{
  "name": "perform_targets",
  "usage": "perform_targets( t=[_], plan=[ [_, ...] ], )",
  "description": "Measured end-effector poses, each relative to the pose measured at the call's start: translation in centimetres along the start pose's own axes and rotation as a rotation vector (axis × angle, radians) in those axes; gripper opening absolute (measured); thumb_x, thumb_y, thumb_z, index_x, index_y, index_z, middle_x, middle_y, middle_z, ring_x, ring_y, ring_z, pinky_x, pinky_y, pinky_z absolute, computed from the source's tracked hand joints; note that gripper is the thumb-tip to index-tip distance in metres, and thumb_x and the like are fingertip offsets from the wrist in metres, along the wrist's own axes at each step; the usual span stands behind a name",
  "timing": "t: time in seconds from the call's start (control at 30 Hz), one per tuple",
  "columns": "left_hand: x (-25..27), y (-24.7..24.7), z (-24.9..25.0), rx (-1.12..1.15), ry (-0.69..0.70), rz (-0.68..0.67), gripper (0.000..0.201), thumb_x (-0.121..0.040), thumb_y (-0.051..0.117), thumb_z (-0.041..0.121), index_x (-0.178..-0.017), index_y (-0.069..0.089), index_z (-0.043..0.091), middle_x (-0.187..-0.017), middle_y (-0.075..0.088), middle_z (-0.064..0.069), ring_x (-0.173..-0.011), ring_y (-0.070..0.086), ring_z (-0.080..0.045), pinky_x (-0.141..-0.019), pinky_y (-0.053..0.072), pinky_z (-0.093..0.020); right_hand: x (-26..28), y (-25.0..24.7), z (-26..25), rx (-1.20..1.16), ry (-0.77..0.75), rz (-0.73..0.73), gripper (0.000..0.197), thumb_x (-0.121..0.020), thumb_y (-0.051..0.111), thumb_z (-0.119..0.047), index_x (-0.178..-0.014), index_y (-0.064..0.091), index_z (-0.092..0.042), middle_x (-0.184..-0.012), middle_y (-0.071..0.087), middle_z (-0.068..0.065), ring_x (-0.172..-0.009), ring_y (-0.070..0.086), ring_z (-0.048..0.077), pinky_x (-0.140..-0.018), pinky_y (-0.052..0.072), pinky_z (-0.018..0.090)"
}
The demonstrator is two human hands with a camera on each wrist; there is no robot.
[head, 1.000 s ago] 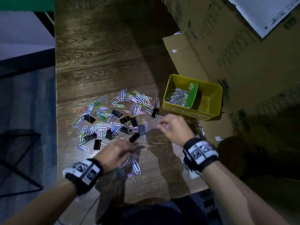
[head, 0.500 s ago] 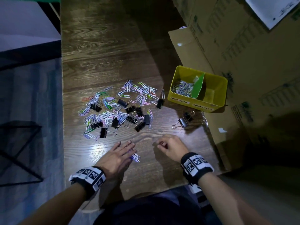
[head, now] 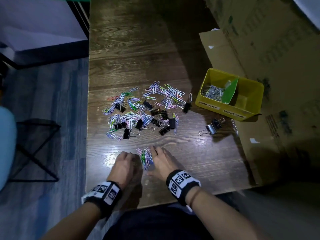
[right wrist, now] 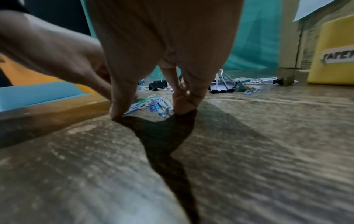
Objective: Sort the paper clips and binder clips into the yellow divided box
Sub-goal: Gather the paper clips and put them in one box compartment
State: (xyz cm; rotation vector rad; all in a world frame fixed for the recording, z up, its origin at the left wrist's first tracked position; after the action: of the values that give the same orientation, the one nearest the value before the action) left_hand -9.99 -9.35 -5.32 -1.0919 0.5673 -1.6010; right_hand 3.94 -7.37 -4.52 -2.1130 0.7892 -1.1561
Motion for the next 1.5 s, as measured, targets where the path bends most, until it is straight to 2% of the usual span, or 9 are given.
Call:
perform_targets(
  t=[0.17,0.27,0.37,0.5,0.63,0.8,1.1,1.37,1.5],
  plan=[
    [-1.3,0.0,3.2,0.028,0.15,-0.03,0.052,-0.068,0.058,0.007,-0.12,0.055,0.005,-0.108,0.055,-0.016,-0.099,0.054,-0.034,-0.09,0.048,-0.041,-0.2,0.4,-0.5,0.065,0.04,0.055,0.103,-0.076,0.071,-0.049,-0.148,0.013,-0.003,-0.138,0.031,0.016,-0.132,0.028,0.033,-0.111,0.03,0.039],
    [-1.8,-0.4,4.0,-0.165,0.265,-0.123,0.073,-0.067,0.057,0.029,-0.136,0.039,0.017,-0.129,0.046,-0.01,-0.112,0.045,-0.029,-0.094,0.045,-0.042,-0.2,0.3,-0.2,0.048,0.04,0.087,0.091,-0.08,0.068,-0.044,-0.148,0.019,-0.008,-0.136,0.032,0.015,-0.129,0.031,0.031,-0.108,0.032,0.039],
    [-2.1,0.6,4.1,-0.38,0.354,-0.26,0.074,-0.073,0.054,0.044,-0.14,0.03,0.024,-0.137,0.039,-0.004,-0.115,0.04,-0.028,-0.092,0.045,-0.043,0.0,-0.2,0.5,0.01,0.036,0.119,0.078,-0.083,0.067,-0.039,-0.145,0.027,-0.015,-0.134,0.034,0.013,-0.127,0.033,0.029,-0.103,0.037,0.038],
    [-2.1,0.7,5.7,-0.327,0.342,-0.216,0.054,-0.08,0.059,0.024,-0.13,0.048,0.007,-0.128,0.047,-0.015,-0.109,0.045,-0.035,-0.095,0.042,-0.042,0.0,-0.3,0.8,0.006,0.062,0.09,0.059,-0.087,0.063,-0.029,-0.138,0.039,-0.012,-0.133,0.042,0.014,-0.125,0.04,0.03,-0.101,0.039,0.039],
    [-2.1,0.9,7.7,-0.338,0.417,-0.158,0.033,-0.062,0.078,0.01,-0.094,0.068,0.005,-0.088,0.065,-0.011,-0.082,0.062,-0.029,-0.075,0.048,-0.027,-0.2,-0.7,0.6,0.051,0.036,0.043,0.028,-0.093,0.05,-0.012,-0.12,0.055,-0.003,-0.121,0.051,0.017,-0.114,0.051,0.034,-0.089,0.043,0.039],
    [-3.2,1.3,7.2,-0.273,0.319,-0.259,0.039,-0.088,0.053,0.017,-0.126,0.05,0.008,-0.118,0.053,-0.014,-0.111,0.049,-0.031,-0.095,0.039,-0.035,-0.7,-0.9,1.5,0.008,0.025,-0.007,0.022,-0.093,0.049,-0.01,-0.11,0.058,0.001,-0.112,0.059,0.018,-0.104,0.058,0.033,-0.082,0.045,0.037],
    [-3.5,2.0,8.5,-0.29,0.465,-0.294,0.037,-0.091,0.049,0.019,-0.127,0.047,0.007,-0.119,0.052,-0.013,-0.103,0.056,-0.034,-0.087,0.047,-0.041,-1.3,-1.3,2.7,-0.012,-0.046,-0.037,0.021,-0.09,0.06,-0.018,-0.105,0.064,-0.003,-0.101,0.066,0.019,-0.097,0.062,0.032,-0.086,0.049,0.043],
    [-4.5,2.8,7.5,-0.309,0.457,-0.347,0.031,-0.092,0.054,0.017,-0.122,0.052,0.008,-0.125,0.042,-0.01,-0.105,0.055,-0.029,-0.089,0.049,-0.035,-0.5,-1.8,5.4,-0.156,0.109,-0.09,0.029,-0.088,0.064,-0.025,-0.114,0.066,-0.012,-0.109,0.066,0.015,-0.099,0.062,0.029,-0.088,0.05,0.042],
    [-4.8,3.5,7.7,-0.367,0.504,-0.349,0.039,-0.09,0.055,0.006,-0.127,0.044,0.012,-0.12,0.05,-0.01,-0.104,0.057,-0.029,-0.082,0.048,-0.03,0.0,-2.6,6.9,-0.32,0.211,-0.013,0.037,-0.085,0.069,-0.024,-0.12,0.064,-0.015,-0.109,0.067,0.014,-0.095,0.063,0.025,-0.089,0.051,0.035]
  ],
)
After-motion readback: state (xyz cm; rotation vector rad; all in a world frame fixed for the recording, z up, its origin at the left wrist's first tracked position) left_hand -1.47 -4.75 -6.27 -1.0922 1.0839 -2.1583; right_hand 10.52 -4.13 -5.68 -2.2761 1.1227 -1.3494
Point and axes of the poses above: each hand's wrist, its own x-axis away from the middle knuckle, its own y-axis out of the palm, z = x × y, the point moved 8 cm from there along -x, towards the middle knuckle
